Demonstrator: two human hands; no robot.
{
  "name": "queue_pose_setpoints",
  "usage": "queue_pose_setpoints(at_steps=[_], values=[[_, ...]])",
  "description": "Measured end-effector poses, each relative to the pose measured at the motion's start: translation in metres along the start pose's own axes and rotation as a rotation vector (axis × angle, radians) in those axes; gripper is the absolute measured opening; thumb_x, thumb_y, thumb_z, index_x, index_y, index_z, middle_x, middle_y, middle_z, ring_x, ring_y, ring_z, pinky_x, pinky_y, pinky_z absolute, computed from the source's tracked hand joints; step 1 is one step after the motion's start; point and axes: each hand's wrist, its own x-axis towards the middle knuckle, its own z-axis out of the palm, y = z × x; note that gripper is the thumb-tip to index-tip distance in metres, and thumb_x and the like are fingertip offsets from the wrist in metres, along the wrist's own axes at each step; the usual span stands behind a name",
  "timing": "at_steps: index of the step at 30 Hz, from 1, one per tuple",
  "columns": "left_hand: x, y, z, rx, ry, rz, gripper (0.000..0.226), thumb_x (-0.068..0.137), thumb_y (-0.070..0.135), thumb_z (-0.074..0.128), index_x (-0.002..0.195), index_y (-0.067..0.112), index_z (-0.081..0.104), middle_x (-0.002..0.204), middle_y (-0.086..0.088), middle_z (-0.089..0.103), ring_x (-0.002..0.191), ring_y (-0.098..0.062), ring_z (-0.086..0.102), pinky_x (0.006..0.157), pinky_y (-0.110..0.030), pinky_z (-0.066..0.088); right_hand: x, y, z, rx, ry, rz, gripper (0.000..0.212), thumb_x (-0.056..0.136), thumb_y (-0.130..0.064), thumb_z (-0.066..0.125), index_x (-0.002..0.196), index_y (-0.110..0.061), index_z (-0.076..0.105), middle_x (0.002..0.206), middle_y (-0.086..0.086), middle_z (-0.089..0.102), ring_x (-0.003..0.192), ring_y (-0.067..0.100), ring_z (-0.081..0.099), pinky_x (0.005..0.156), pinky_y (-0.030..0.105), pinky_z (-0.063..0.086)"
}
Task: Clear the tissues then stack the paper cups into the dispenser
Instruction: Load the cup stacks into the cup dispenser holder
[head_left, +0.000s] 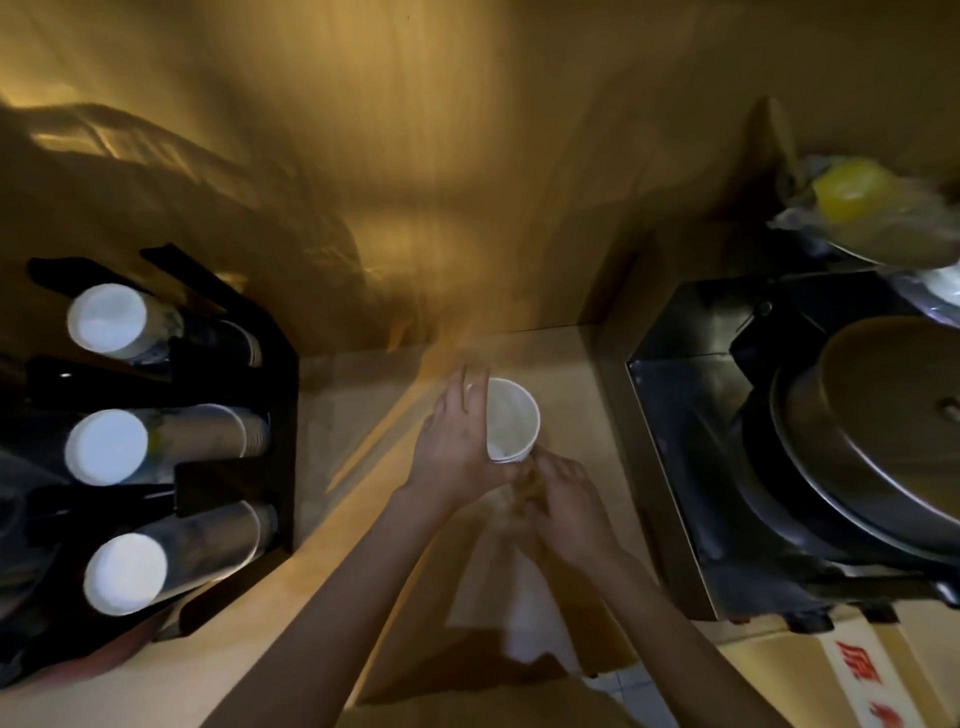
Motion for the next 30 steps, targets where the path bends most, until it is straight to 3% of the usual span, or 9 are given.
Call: queue_pose_setpoints(at_steps=[4,8,10,12,16,20,23,28,30], values=[[0.005,0.001,0.004,-0.07,0.056,-0.063,0.11,0.055,0.043,0.08,0.141,0.02,0.014,0.141,-0.009,0.028,0.124,-0.032,0.04,0.086,-0.043,0.045,0.006,0.003,0.004,0.282,-0.044,0.035,0.059,0.082,-0.009,0.055,0.137,-0.019,0.037,0.125,0.008,0.059,0.113,0.025,0.055,0.096,0.035,0.046],[0.001,-0.001,-0.001,-0.124,0.188,-0.105,0.106,0.053,0.045,0.08,0.137,0.023,0.021,0.134,-0.005,0.034,0.119,-0.029,0.045,0.081,-0.039,0.046,0.011,-0.005,0.003,0.71,-0.05,0.257,0.025,0.09,-0.011,0.05,0.112,-0.005,0.06,0.091,0.006,0.068,0.086,0.018,0.061,0.077,0.025,0.046],[-0.006,0.0,-0.007,-0.207,0.315,-0.103,0.105,0.052,0.043,0.081,0.137,0.024,0.022,0.132,-0.004,0.035,0.116,-0.027,0.046,0.08,-0.035,0.045,0.016,-0.019,-0.001,1.016,-0.181,0.393,0.029,0.094,-0.021,0.044,0.1,0.0,0.062,0.068,0.002,0.069,0.062,0.015,0.063,0.058,0.02,0.047],[-0.015,0.004,-0.015,-0.323,0.479,-0.095,0.106,0.052,0.042,0.082,0.138,0.019,0.025,0.131,-0.007,0.038,0.116,-0.02,0.044,0.086,-0.02,0.039,0.02,-0.038,-0.01,1.283,-0.349,0.428,0.044,0.095,-0.039,0.035,0.087,-0.008,0.064,0.056,-0.002,0.07,0.049,0.01,0.064,0.054,0.021,0.047],[-0.034,0.006,-0.033,-0.478,0.752,-0.077,0.103,0.054,0.038,0.084,0.136,0.008,0.029,0.128,-0.007,0.039,0.112,0.004,0.031,0.091,0.008,0.018,0.025,-0.076,-0.027,1.612,-0.478,0.305,0.055,0.086,-0.058,0.031,0.105,-0.018,0.063,0.093,0.002,0.075,0.088,0.018,0.069,0.073,0.037,0.051],[-0.049,-0.007,-0.05,-0.482,0.89,-0.045,0.105,0.051,0.033,0.086,0.134,0.004,0.03,0.125,-0.001,0.033,0.115,0.004,0.03,0.098,0.003,0.02,0.017,-0.116,-0.04,1.775,-0.588,0.212,0.056,0.07,-0.059,0.053,0.105,-0.018,0.069,0.105,0.004,0.074,0.096,0.019,0.069,0.072,0.032,0.057],[-0.061,-0.022,-0.063,-0.458,0.945,-0.05,0.102,0.052,0.039,0.081,0.132,0.004,0.028,0.125,-0.003,0.033,0.118,0.0,0.032,0.1,0.0,0.022,0.013,-0.14,-0.037,1.831,-0.685,0.071,0.062,0.074,-0.055,0.057,0.12,-0.014,0.059,0.114,0.008,0.069,0.106,0.022,0.065,0.081,0.033,0.056],[-0.082,-0.049,-0.082,-0.505,0.932,-0.041,0.096,0.057,0.05,0.075,0.132,0.017,0.026,0.13,0.002,0.037,0.124,-0.013,0.042,0.103,-0.027,0.04,0.026,-0.174,-0.027,1.698,-0.698,-0.149,0.05,0.085,-0.051,0.053,0.122,-0.018,0.058,0.121,0.007,0.065,0.116,0.022,0.058,0.094,0.035,0.049],[-0.09,-0.059,-0.094,-0.615,0.9,-0.01,0.088,0.062,0.05,0.073,0.131,0.027,0.024,0.13,0.009,0.041,0.123,-0.01,0.047,0.097,-0.025,0.045,0.034,-0.185,-0.026,1.631,-0.699,-0.189,0.052,0.078,-0.047,0.066,0.121,-0.019,0.058,0.118,0.008,0.067,0.114,0.025,0.06,0.092,0.039,0.051]])
